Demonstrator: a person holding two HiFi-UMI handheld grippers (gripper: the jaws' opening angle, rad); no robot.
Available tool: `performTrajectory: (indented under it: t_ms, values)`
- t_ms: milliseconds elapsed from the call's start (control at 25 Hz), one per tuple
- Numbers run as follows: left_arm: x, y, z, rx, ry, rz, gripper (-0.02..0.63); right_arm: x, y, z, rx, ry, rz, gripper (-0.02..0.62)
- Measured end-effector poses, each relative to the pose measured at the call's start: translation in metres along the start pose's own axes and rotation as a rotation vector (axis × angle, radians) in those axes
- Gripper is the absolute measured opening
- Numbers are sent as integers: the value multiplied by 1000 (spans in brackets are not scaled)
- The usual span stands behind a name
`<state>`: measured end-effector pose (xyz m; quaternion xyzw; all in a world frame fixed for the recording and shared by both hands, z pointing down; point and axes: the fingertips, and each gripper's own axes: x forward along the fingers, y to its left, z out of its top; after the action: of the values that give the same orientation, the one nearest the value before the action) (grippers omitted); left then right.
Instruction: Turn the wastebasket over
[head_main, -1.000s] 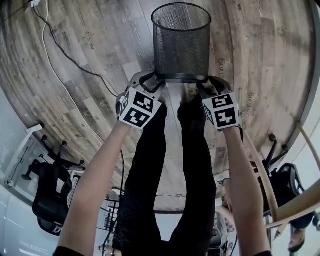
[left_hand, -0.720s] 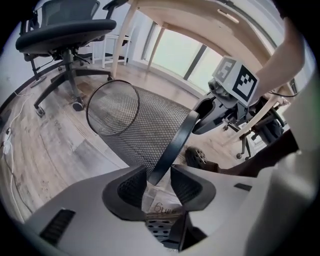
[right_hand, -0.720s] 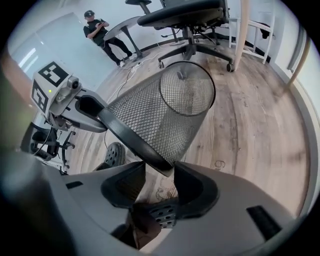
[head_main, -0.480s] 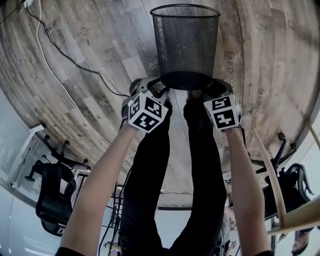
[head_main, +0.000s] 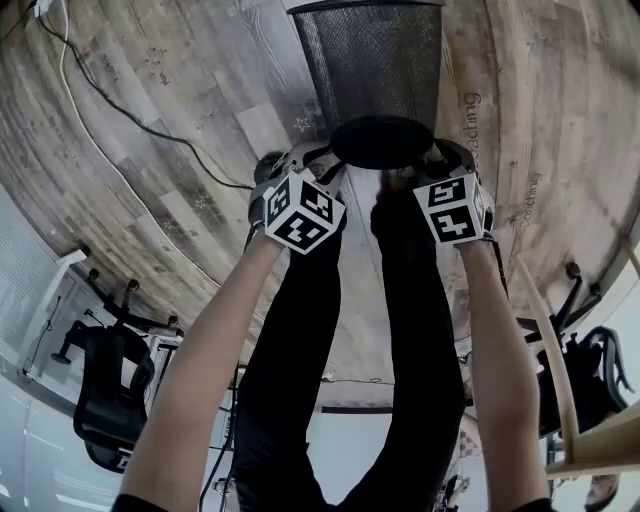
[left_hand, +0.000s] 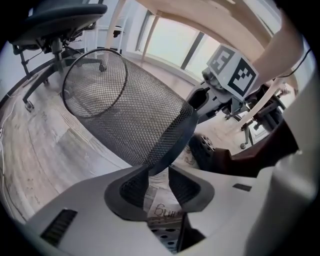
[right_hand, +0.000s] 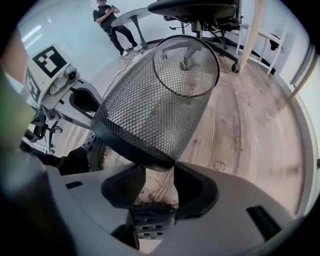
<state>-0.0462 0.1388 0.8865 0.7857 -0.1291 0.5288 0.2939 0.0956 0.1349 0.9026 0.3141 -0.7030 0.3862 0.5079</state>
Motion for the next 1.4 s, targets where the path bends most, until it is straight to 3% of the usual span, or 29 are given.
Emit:
performTrajectory:
  t_ms: [440,600,920,1080,1240,1400]
  values:
    - [12,1,-3,5,25,6,118,-1,-6,-2,-130,30,-43,184]
    - [12,3,-5,13,51,2,119,-28,-5,7,-31,-2,-28,203]
    - [12,-3,6,-8,34,-13,118,-62,12,45,318,-160,74,341]
    - [12,-4,7,-20,27,-17,119,-49,20,63,323,-161,65,357]
    - [12,-1,6,-20,25,-19,120,-29,20,65,324,-87,34,366]
    - [11,1,2,-42,35,-27,112,-25,20,65,338,-73,61,373]
